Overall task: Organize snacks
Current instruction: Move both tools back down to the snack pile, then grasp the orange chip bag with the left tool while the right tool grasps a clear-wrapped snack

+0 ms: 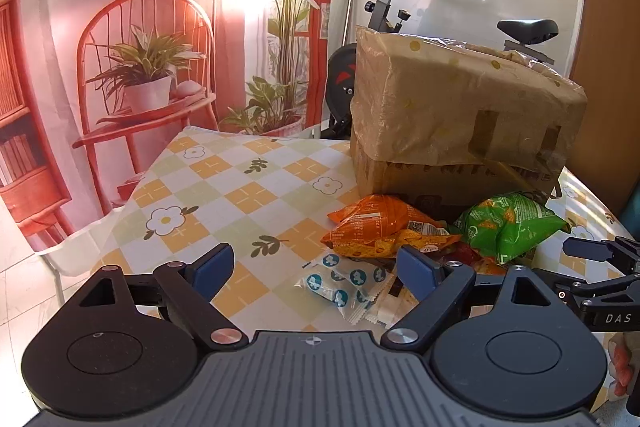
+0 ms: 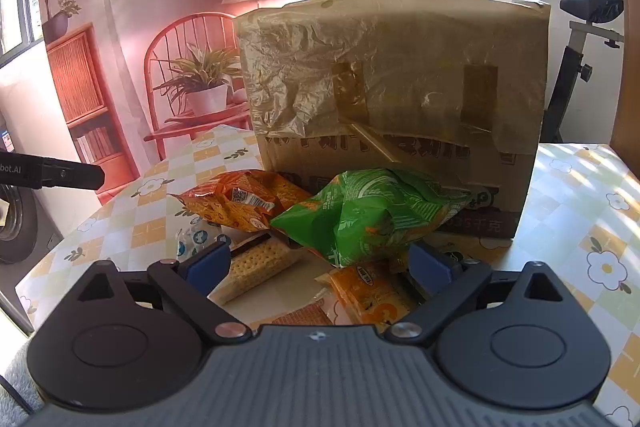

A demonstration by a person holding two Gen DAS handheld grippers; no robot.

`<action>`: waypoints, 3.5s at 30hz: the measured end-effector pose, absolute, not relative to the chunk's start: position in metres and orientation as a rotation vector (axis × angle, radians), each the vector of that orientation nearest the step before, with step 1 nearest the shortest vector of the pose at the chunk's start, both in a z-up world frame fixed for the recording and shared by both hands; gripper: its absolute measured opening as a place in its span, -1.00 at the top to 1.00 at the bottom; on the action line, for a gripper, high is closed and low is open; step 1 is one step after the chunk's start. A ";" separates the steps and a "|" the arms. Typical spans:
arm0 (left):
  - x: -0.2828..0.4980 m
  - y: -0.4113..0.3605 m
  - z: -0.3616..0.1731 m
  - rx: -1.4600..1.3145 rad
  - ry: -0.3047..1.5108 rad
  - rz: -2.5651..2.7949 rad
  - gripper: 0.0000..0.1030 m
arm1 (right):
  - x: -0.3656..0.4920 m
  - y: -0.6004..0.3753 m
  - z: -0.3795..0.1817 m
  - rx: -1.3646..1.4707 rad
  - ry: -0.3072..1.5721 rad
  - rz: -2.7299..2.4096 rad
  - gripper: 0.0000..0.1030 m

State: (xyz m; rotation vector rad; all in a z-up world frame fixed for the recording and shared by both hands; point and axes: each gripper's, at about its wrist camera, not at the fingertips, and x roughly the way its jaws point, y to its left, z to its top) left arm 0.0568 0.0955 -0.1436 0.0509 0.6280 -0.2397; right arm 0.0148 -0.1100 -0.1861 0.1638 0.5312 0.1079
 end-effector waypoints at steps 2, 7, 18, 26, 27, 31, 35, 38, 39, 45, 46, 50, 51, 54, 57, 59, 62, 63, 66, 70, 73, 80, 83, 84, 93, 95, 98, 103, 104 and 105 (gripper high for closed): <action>0.053 0.092 -0.145 0.037 0.627 -0.239 -0.74 | 0.010 -0.109 -0.187 0.133 0.532 0.116 -0.74; 0.039 0.079 -0.147 0.047 0.611 -0.212 -0.73 | -0.007 -0.104 -0.190 0.050 0.490 0.163 -0.56; 0.004 0.047 -0.158 0.074 0.647 -0.143 -0.70 | -0.040 -0.106 -0.206 0.022 0.524 0.176 -0.56; -0.013 0.054 -0.151 0.005 0.637 -0.112 -0.60 | -0.044 -0.107 -0.195 0.045 0.487 0.159 -0.52; -0.015 0.055 -0.146 -0.005 0.623 -0.115 -0.59 | -0.045 -0.105 -0.193 0.045 0.481 0.154 -0.48; -0.033 0.057 -0.122 -0.026 0.542 -0.113 -0.61 | -0.055 -0.096 -0.182 0.045 0.465 0.152 -0.42; -0.047 0.059 -0.111 -0.027 0.524 -0.118 -0.68 | -0.066 -0.088 -0.178 0.018 0.489 0.194 -0.22; -0.043 0.059 -0.109 -0.053 0.527 -0.123 -0.68 | -0.065 -0.086 -0.174 -0.017 0.507 0.236 -0.11; -0.042 0.058 -0.109 -0.050 0.521 -0.121 -0.69 | -0.063 -0.086 -0.175 -0.023 0.511 0.250 -0.08; -0.033 0.054 -0.123 -0.024 0.528 -0.110 -0.72 | -0.049 -0.082 -0.190 -0.031 0.562 0.307 0.13; -0.030 0.055 -0.126 -0.023 0.528 -0.106 -0.72 | -0.048 -0.081 -0.195 -0.035 0.567 0.315 0.13; -0.022 0.059 -0.142 -0.028 0.551 -0.097 -0.69 | -0.041 -0.081 -0.213 -0.026 0.621 0.344 0.33; -0.019 0.060 -0.145 -0.030 0.560 -0.095 -0.67 | -0.038 -0.084 -0.216 -0.017 0.632 0.340 0.41; -0.010 0.060 -0.150 -0.018 0.571 -0.098 -0.65 | -0.032 -0.092 -0.216 0.003 0.626 0.341 0.53; -0.001 0.057 -0.155 0.007 0.573 -0.115 -0.64 | -0.024 -0.096 -0.214 0.014 0.637 0.347 0.53; 0.005 0.055 -0.157 0.013 0.577 -0.130 -0.63 | -0.022 -0.096 -0.215 0.002 0.639 0.352 0.53; 0.009 0.052 -0.162 0.032 0.587 -0.147 -0.60 | -0.017 -0.095 -0.216 -0.003 0.646 0.365 0.55; 0.011 0.052 -0.164 0.036 0.591 -0.150 -0.60 | -0.017 -0.094 -0.215 -0.011 0.643 0.372 0.62; 0.014 0.056 -0.167 0.029 0.609 -0.152 -0.59 | -0.012 -0.096 -0.207 -0.032 0.615 0.389 0.63; 0.023 0.061 -0.166 0.010 0.619 -0.163 -0.59 | -0.003 -0.105 -0.184 -0.039 0.523 0.368 0.63; 0.034 0.061 -0.160 0.005 0.613 -0.216 -0.60 | 0.004 -0.112 -0.166 -0.028 0.455 0.338 0.63; 0.091 0.066 -0.156 -0.065 0.648 -0.240 -0.62 | 0.016 -0.121 -0.153 -0.017 0.386 0.303 0.63; 0.122 0.078 -0.165 -0.163 0.696 -0.198 -0.59 | 0.018 -0.125 -0.153 -0.010 0.388 0.304 0.63; 0.131 0.080 -0.167 -0.176 0.700 -0.195 -0.59 | 0.018 -0.126 -0.154 -0.011 0.390 0.304 0.63; 0.197 0.061 -0.186 -0.212 0.760 -0.273 -0.61 | 0.026 -0.143 -0.162 0.044 0.430 0.261 0.63; 0.207 0.058 -0.198 -0.237 0.809 -0.296 -0.61 | 0.026 -0.144 -0.163 0.047 0.431 0.256 0.63; 0.212 0.059 -0.217 -0.247 0.868 -0.318 -0.61 | 0.027 -0.143 -0.163 0.038 0.433 0.255 0.63; 0.209 0.067 -0.243 -0.317 0.928 -0.340 -0.74 | 0.030 -0.139 -0.166 0.009 0.441 0.258 0.63; 0.206 0.066 -0.246 -0.298 0.929 -0.350 -0.76 | 0.031 -0.139 -0.167 0.006 0.445 0.258 0.63; 0.204 0.063 -0.248 -0.279 0.934 -0.353 -0.76 | 0.031 -0.138 -0.168 0.004 0.447 0.258 0.63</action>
